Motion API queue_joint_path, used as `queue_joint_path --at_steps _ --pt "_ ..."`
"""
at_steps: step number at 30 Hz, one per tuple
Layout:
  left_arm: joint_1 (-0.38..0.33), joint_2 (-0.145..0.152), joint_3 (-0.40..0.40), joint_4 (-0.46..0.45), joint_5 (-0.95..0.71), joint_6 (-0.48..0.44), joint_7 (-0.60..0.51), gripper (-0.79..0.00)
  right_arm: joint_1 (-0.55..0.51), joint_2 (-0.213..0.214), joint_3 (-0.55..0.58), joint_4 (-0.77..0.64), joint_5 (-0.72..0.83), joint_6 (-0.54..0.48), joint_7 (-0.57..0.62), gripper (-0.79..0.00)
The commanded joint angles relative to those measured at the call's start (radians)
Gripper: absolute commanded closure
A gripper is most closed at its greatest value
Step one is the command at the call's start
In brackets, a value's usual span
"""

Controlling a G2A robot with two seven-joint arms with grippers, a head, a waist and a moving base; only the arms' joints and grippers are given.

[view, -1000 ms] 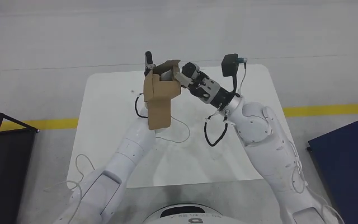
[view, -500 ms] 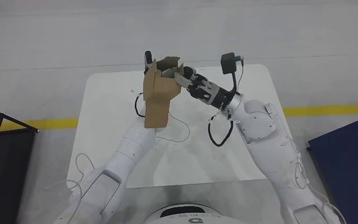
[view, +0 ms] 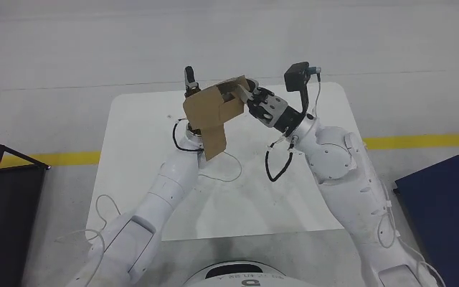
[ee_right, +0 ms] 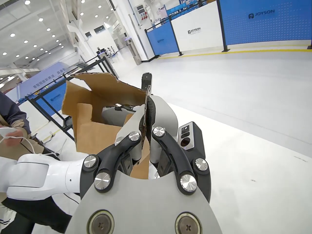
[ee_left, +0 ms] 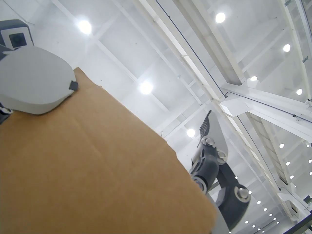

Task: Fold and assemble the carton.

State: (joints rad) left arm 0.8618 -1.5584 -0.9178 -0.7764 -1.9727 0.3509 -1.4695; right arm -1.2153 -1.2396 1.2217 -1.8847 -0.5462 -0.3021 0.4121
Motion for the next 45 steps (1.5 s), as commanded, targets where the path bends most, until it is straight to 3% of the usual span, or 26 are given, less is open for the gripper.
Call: queue_joint_path --at_steps 1,9,18,22,29,34,40,45 --pt "0.001 0.003 -0.005 0.008 -0.002 0.0 0.0 -0.785 -0.004 0.002 0.013 -0.013 -0.011 0.004 -0.004 0.0" --pt "0.009 0.019 -0.021 0.036 0.016 -0.001 -0.001 -0.785 -0.013 0.01 0.069 -0.035 0.036 -0.015 0.005 0.0" --pt "-0.015 0.051 -0.019 0.094 0.204 -0.067 -0.066 -0.785 -0.02 0.017 0.101 -0.045 0.05 -0.021 0.039 0.0" --pt "-0.011 0.067 -0.036 0.063 0.255 -0.067 -0.066 -0.785 -0.02 0.017 0.101 -0.045 0.05 -0.021 0.039 0.0" --pt "0.017 0.099 -0.062 0.003 0.327 -0.067 -0.066 -0.597 -0.023 0.017 0.093 -0.018 0.144 -0.036 0.079 0.0" --pt "0.021 0.14 -0.114 -0.012 0.468 -0.08 -0.066 -0.6 -0.008 0.025 0.106 0.013 0.237 -0.08 0.188 0.0" --pt "0.046 0.183 -0.162 -0.086 0.585 -0.071 -0.066 -0.606 0.0 0.033 0.12 0.047 0.278 -0.121 0.239 0.0" --pt "0.075 0.21 -0.161 -0.143 0.662 -0.088 -0.066 -0.529 0.008 0.033 0.09 0.07 0.293 -0.133 0.24 0.0"
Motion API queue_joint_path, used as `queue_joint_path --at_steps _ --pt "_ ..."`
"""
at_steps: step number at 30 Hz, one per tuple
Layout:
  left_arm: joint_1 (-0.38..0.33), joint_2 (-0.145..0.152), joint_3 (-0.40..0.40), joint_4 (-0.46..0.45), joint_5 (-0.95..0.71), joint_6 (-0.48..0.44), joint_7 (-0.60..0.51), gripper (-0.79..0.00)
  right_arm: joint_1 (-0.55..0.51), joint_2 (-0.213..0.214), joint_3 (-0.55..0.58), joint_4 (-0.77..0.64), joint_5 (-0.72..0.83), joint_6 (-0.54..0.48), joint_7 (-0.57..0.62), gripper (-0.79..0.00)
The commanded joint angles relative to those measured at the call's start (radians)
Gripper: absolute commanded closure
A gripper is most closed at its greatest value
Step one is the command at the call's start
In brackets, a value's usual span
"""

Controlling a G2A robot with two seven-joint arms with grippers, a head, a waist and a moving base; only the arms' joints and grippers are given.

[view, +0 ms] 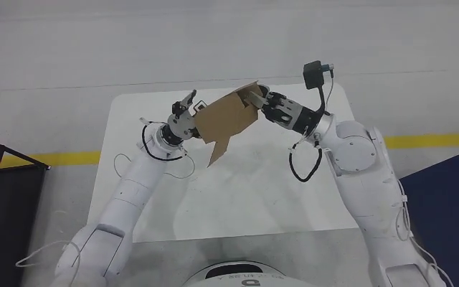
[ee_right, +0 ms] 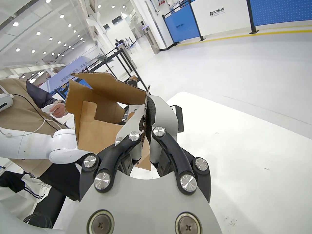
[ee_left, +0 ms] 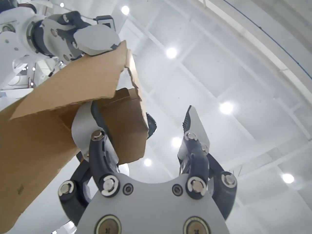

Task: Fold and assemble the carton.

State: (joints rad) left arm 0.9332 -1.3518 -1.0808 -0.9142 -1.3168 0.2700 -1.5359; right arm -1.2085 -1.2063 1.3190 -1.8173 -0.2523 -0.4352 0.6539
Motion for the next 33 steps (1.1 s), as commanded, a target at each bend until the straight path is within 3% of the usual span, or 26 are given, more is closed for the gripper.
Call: queue_joint_path --at_steps 1,3,12,16,23,25,26,27,33 --pt "0.007 0.005 0.003 -0.009 0.003 -0.02 0.0 -0.505 0.003 -0.001 -0.016 0.005 0.0 0.0 -0.002 0.0" --pt "0.014 0.005 0.01 -0.023 -0.026 -0.022 0.0 -0.403 0.008 -0.002 -0.029 0.011 0.0 0.002 -0.006 0.0" --pt "0.017 0.01 0.042 -0.04 -0.053 -0.049 0.0 -0.163 0.017 0.001 -0.05 0.027 -0.012 0.015 -0.013 0.0" --pt "0.014 0.012 0.042 -0.025 -0.074 -0.074 0.0 0.0 0.015 0.003 -0.053 0.022 -0.028 0.021 -0.014 0.0" --pt "0.023 -0.002 0.043 -0.018 -0.211 -0.036 0.0 0.0 0.008 0.005 -0.064 -0.004 -0.045 0.032 -0.023 0.0" --pt "0.028 -0.01 0.05 -0.016 -0.243 -0.019 0.0 0.0 0.006 0.006 -0.066 -0.011 -0.051 0.035 -0.029 -0.292" --pt "0.029 -0.013 0.052 -0.014 -0.25 -0.017 0.0 0.0 0.005 0.006 -0.066 -0.013 -0.052 0.037 -0.03 -0.493" --pt "0.03 -0.017 0.055 -0.01 -0.263 -0.012 0.0 0.0 0.004 0.007 -0.066 -0.016 -0.053 0.038 -0.034 -0.77" --pt "0.025 -0.044 0.059 0.017 -0.345 0.014 0.0 0.0 -0.004 0.009 -0.062 -0.036 -0.054 0.041 -0.063 -0.785"
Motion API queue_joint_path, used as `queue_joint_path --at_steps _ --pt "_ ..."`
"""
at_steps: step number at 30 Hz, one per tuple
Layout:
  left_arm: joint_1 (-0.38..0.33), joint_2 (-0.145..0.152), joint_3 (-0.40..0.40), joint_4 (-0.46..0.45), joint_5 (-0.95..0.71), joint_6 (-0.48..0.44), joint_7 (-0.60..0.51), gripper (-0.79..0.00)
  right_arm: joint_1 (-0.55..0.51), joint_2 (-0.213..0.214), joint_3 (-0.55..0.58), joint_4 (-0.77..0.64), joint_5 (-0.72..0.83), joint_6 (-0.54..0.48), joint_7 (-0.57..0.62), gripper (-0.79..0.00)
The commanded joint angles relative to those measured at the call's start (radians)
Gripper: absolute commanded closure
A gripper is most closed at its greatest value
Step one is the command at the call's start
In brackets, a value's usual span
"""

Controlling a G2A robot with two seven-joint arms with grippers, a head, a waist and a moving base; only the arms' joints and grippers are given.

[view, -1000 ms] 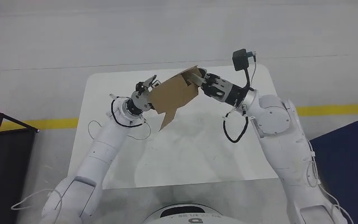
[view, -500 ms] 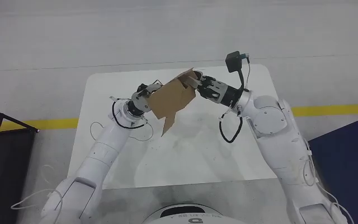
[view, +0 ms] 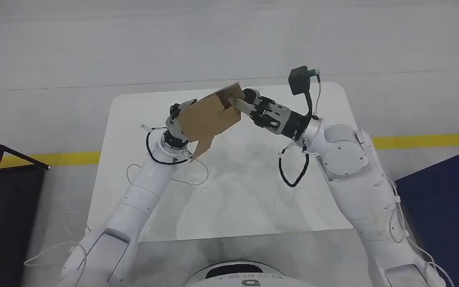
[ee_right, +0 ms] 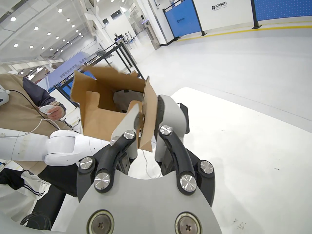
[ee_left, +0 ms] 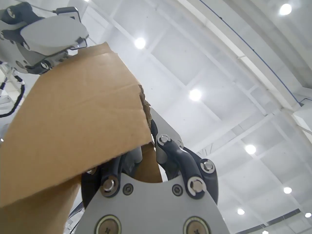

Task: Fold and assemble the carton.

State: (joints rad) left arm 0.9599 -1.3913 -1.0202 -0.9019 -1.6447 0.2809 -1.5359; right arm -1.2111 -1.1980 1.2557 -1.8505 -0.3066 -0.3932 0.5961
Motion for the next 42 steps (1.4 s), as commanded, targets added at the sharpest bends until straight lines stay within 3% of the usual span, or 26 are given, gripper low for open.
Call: queue_joint_path --at_steps 1,11,16,26,42 --pt "-0.003 -0.009 -0.001 0.008 -0.03 0.003 0.0 0.0 -0.003 0.001 0.003 -0.006 0.001 -0.001 -0.011 -0.785" --pt "-0.022 -0.036 0.029 0.035 -0.127 0.003 0.0 0.0 -0.034 0.002 0.039 -0.058 -0.01 -0.007 -0.132 -0.785" --pt "-0.025 -0.041 0.038 0.039 -0.136 0.003 0.0 0.0 -0.059 0.005 0.037 -0.091 -0.178 -0.013 -0.195 -0.785" --pt "-0.029 -0.042 0.062 0.035 -0.137 0.003 0.0 0.0 -0.04 -0.005 -0.018 -0.044 -0.254 0.024 -0.273 -0.785" --pt "-0.024 -0.035 0.074 0.008 -0.135 0.003 0.0 0.0 0.009 -0.008 -0.072 -0.038 -0.346 0.058 -0.198 -0.785"
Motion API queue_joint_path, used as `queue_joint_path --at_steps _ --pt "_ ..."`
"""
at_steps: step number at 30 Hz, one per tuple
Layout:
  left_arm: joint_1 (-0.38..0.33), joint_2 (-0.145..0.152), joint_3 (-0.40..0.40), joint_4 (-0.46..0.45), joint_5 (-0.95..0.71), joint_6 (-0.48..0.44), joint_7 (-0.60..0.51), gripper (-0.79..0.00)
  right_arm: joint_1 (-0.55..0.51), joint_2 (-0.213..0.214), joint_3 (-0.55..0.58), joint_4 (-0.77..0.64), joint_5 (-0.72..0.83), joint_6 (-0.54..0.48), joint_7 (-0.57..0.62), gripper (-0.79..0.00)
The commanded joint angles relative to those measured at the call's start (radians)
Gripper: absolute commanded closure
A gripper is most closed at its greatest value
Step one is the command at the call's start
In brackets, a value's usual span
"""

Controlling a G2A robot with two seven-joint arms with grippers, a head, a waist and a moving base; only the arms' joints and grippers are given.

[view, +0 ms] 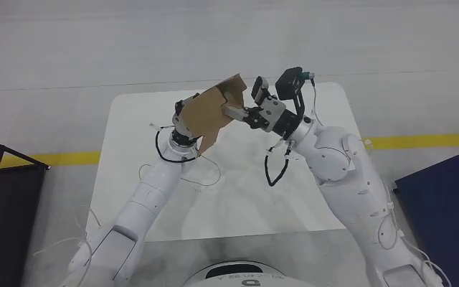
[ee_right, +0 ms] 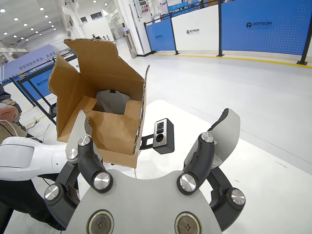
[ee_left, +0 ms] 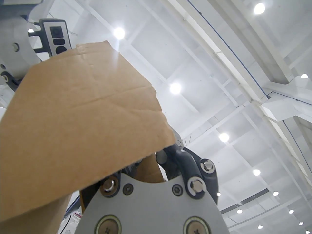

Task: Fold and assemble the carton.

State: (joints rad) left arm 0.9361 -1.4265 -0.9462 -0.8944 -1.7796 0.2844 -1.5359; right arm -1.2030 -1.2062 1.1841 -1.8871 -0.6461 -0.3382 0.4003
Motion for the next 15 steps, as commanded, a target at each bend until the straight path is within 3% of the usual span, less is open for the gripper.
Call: queue_joint_path --at_steps 1,7,12,13,14,15 --pt "0.0 0.001 0.0 -0.001 -0.002 0.0 0.0 0.0 0.002 0.0 0.001 -0.004 -0.015 0.004 -0.007 -0.785" --pt "-0.002 0.003 0.005 0.001 -0.009 0.0 0.0 0.0 -0.007 0.002 -0.003 -0.031 -0.177 -0.014 -0.09 -0.757" --pt "-0.005 0.004 0.012 0.003 -0.015 0.0 0.0 0.0 -0.017 0.002 -0.016 -0.059 -0.317 -0.018 -0.17 -0.65" --pt "-0.006 0.005 0.013 0.003 -0.017 0.0 0.0 0.0 -0.019 0.002 -0.02 -0.062 -0.336 -0.02 -0.183 -0.61" --pt "-0.007 0.005 0.014 0.004 -0.017 0.0 0.0 0.0 -0.018 0.002 -0.023 -0.069 -0.371 -0.025 -0.199 -0.493" --pt "-0.008 0.006 0.015 0.004 -0.018 0.0 0.0 0.0 -0.019 0.002 -0.026 -0.071 -0.394 -0.027 -0.212 -0.437"
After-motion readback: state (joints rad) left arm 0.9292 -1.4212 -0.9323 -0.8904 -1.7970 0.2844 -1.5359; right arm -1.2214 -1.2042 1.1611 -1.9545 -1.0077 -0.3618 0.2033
